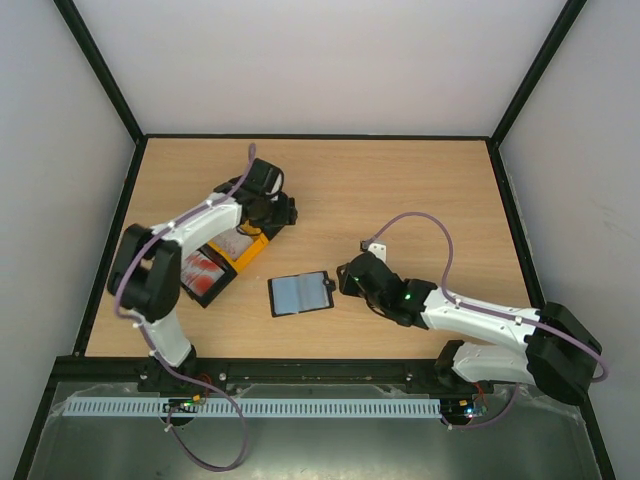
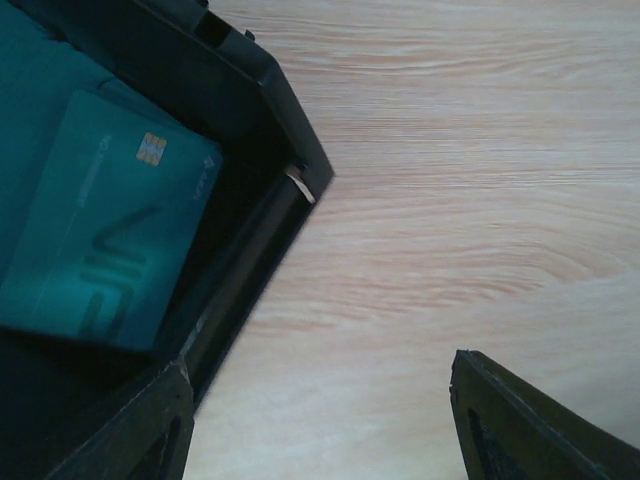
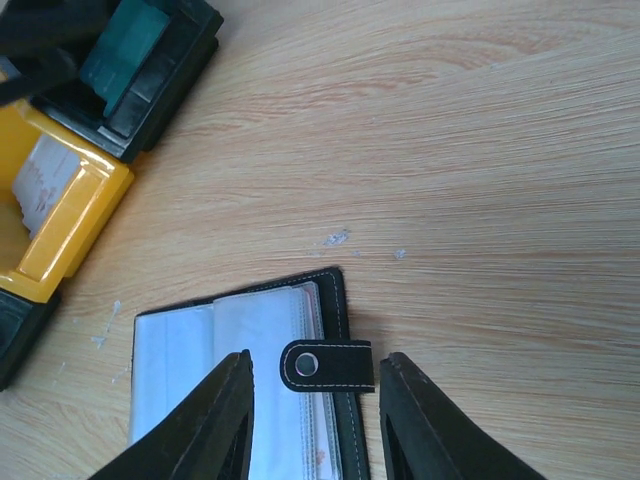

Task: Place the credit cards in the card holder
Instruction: Adjust the storage box at the center of the board.

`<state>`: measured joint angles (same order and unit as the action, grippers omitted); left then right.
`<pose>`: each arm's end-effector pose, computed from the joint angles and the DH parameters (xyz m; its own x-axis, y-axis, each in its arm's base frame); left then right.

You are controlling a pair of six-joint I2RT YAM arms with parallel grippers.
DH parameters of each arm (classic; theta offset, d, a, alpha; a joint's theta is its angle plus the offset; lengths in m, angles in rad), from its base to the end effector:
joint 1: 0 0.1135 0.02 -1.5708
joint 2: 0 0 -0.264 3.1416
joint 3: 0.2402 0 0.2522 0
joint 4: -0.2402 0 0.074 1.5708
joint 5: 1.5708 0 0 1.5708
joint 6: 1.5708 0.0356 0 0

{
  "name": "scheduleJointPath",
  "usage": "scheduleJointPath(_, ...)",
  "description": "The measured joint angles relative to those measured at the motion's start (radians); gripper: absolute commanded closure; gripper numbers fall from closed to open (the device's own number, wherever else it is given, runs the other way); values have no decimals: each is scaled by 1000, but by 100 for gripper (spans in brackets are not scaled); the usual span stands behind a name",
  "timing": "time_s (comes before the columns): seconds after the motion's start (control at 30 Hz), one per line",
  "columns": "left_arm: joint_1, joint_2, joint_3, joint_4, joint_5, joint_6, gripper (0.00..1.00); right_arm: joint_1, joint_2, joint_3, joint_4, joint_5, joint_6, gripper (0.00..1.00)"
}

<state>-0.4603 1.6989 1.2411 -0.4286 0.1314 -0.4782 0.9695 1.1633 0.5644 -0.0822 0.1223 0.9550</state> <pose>0.3286 -0.1681 0.2362 -0.8531 -0.0862 -0.5146 0.1374 0.9143 -0.3811 0.1374 0.1925 0.1985 -0.8301 0.2223 -0.5114 -0.1510 0.7933 0.5898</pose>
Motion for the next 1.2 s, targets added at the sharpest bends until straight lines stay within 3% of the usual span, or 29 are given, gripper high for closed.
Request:
scheduleJointPath(0.23,-2,214,115,0,-61,110,24,0,-24,-21,8,16,20,65)
scheduleJointPath(0.57,-6,333,183,22,-50,189,27,0,-16,-33,21,16,21,64)
scheduleJointPath(0.97,-56,328,157,-3,71,243,27,-2,8,-37,38,13,23,62)
scheduleJointPath(1.2,-105,253,57,-12,106,263,26,-17,89,-34,64,-14,26,62)
